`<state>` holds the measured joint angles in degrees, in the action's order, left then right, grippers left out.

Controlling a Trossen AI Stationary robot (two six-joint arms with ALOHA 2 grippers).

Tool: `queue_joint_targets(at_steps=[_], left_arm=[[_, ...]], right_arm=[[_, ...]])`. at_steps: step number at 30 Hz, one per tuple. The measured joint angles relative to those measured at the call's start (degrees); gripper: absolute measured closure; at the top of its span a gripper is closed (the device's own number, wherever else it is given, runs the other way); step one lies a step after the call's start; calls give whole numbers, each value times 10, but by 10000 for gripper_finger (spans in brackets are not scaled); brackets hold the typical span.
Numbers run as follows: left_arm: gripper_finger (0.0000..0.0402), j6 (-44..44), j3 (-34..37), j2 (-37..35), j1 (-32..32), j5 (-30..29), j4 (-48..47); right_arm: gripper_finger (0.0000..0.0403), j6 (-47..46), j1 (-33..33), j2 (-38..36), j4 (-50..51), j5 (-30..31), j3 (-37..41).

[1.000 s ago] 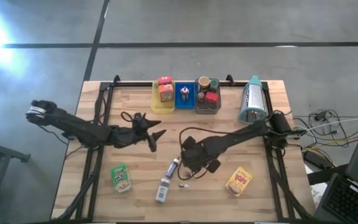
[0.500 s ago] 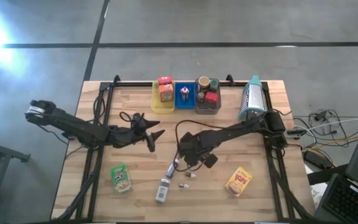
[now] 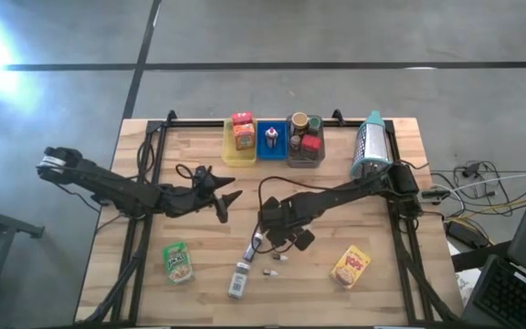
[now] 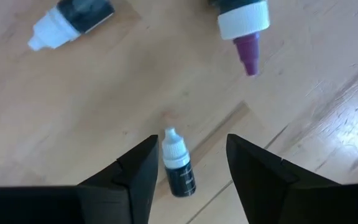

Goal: Pick & Place Kitchen Items
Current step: Put the small blue food coloring bottle into the blue bin

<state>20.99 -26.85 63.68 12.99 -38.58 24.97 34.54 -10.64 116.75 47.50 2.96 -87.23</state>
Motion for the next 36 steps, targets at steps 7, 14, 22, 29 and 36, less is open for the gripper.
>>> queue_joint_targets(at_steps=[7, 14, 22, 29, 36], left_arm=[[158, 1, 0, 0, 0, 0, 0], [158, 2, 0, 0, 0, 0, -2], [158, 2, 0, 0, 0, 0, -2], [158, 2, 0, 0, 0, 0, -2], [158, 2, 0, 0, 0, 0, -2]], right_arm=[[232, -9, -1, 35, -11, 0, 3], [217, -9, -2, 50, -4, 1, 1], [251, -11, -2, 48, 4, 12, 2], [299, -11, -2, 48, 11, 13, 2], [340, -11, 1, 48, 23, 15, 2]])
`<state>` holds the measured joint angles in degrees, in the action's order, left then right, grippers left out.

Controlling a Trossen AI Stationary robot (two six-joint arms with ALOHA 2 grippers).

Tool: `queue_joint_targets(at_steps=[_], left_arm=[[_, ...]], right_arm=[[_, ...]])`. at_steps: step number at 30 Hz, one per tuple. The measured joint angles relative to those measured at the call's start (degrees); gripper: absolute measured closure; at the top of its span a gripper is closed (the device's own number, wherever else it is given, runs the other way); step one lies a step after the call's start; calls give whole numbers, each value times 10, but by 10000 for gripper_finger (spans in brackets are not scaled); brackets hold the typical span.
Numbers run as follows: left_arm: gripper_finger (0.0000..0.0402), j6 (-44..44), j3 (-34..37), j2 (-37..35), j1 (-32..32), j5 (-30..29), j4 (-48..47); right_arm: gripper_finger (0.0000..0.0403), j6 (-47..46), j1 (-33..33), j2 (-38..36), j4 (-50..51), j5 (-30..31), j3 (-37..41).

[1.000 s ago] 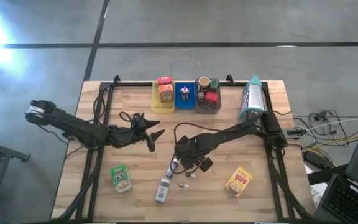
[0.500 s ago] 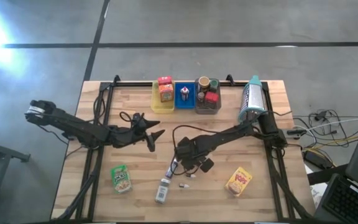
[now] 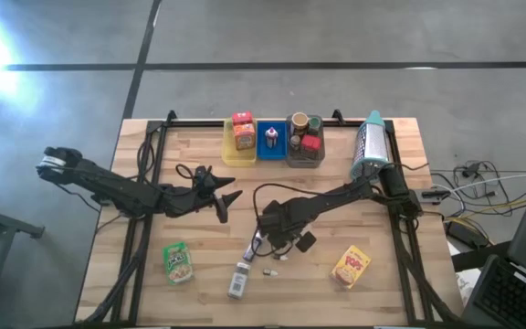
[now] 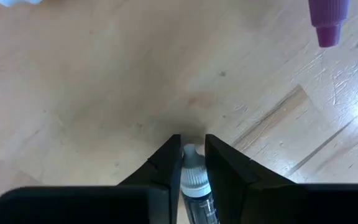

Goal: Pick & Place Kitchen Items
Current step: Put the small blue food coloring bottle into the blue bin

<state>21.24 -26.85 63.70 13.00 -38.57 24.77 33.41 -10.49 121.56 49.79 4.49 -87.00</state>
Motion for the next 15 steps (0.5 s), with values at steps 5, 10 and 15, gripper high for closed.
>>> queue_joint_targets(at_steps=[5, 10, 15], left_arm=[[158, 0, 0, 0, 0, 0, 0], [158, 0, 0, 0, 0, 0, 0], [158, 0, 0, 0, 0, 0, -3]], right_arm=[[345, 27, 0, 0, 2, 2, -1], [316, 31, 4, 0, 1, 11, -2], [278, 35, 4, 0, 10, 24, -3]])
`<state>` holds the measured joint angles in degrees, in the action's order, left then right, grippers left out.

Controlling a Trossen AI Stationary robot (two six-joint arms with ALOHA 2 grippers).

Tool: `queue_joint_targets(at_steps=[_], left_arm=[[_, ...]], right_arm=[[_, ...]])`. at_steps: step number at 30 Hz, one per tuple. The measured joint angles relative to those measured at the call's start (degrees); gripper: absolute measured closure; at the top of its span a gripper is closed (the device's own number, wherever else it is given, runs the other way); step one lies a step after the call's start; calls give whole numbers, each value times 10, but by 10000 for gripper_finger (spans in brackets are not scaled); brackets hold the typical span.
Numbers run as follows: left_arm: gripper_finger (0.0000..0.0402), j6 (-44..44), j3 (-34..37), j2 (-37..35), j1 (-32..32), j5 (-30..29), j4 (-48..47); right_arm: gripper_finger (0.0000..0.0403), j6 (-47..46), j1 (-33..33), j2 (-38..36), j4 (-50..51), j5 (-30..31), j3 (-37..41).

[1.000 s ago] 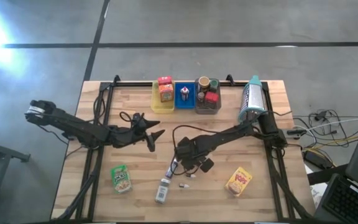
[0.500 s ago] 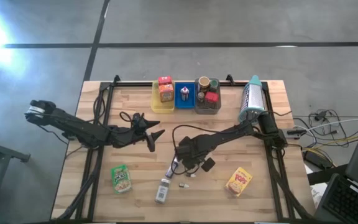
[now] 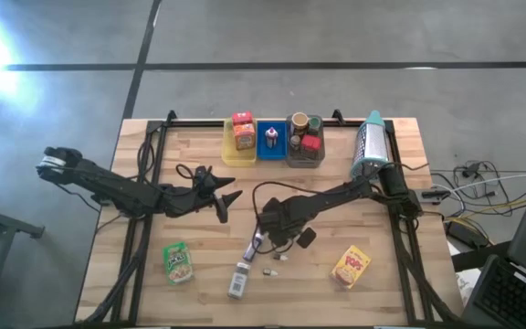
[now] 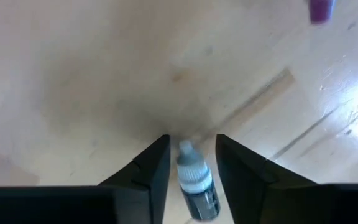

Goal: Pick & Place Kitchen Items
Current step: Put the small blue food coloring bottle into the blue bin

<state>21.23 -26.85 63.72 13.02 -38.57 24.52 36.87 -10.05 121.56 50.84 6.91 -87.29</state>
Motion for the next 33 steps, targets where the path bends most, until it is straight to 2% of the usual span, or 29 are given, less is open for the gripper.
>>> queue_joint_targets(at_steps=[4, 9, 19, 23, 33], left_arm=[[158, 0, 0, 0, 0, 0, -1], [158, 2, 0, 0, 0, 0, -1], [158, 3, 0, 0, 0, 0, -1], [158, 3, 0, 0, 0, 0, -1], [158, 4, 0, 0, 0, 1, -1]], right_arm=[[258, 15, 0, 0, 23, 12, 0], [254, 30, 0, 0, 28, 36, 0], [309, 26, -1, 0, 26, 37, 0], [319, 25, -2, 0, 25, 35, 0], [267, 20, -2, 1, 19, 35, 0]])
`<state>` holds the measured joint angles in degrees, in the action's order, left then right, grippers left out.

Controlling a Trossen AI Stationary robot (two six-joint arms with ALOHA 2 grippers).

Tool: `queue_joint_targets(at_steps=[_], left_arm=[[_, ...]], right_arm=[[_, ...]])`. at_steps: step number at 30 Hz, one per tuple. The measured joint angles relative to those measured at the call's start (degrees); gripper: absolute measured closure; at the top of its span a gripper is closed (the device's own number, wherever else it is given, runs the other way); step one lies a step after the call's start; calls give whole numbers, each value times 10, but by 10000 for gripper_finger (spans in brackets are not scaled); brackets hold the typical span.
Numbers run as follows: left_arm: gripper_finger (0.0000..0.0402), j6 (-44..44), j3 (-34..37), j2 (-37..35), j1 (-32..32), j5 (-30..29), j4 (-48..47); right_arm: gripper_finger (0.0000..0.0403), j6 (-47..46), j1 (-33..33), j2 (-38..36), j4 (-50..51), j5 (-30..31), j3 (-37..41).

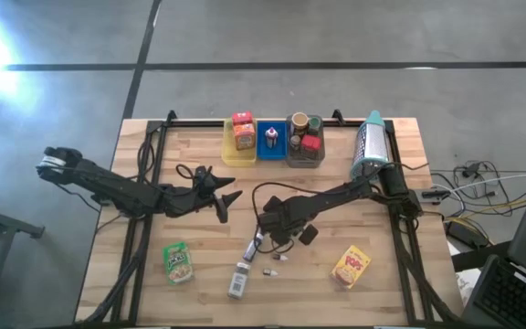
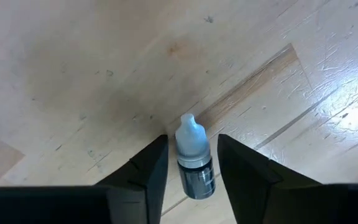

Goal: Pick & Place Kitchen Items
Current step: Put the small blue food coloring bottle into the blue bin

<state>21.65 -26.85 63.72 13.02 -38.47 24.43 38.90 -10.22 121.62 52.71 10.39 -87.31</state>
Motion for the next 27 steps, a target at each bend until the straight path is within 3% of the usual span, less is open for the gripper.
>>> queue_joint_targets(at_steps=[5, 22, 27], left_arm=[[158, 0, 0, 0, 0, 0, 0], [158, 0, 0, 0, 0, 1, 0], [158, 0, 0, 0, 0, 1, 0]], right_arm=[[261, 0, 0, 0, -5, 0, 0], [328, -13, 0, 0, -9, -28, 0], [332, -14, 0, 0, -9, -28, -1]])
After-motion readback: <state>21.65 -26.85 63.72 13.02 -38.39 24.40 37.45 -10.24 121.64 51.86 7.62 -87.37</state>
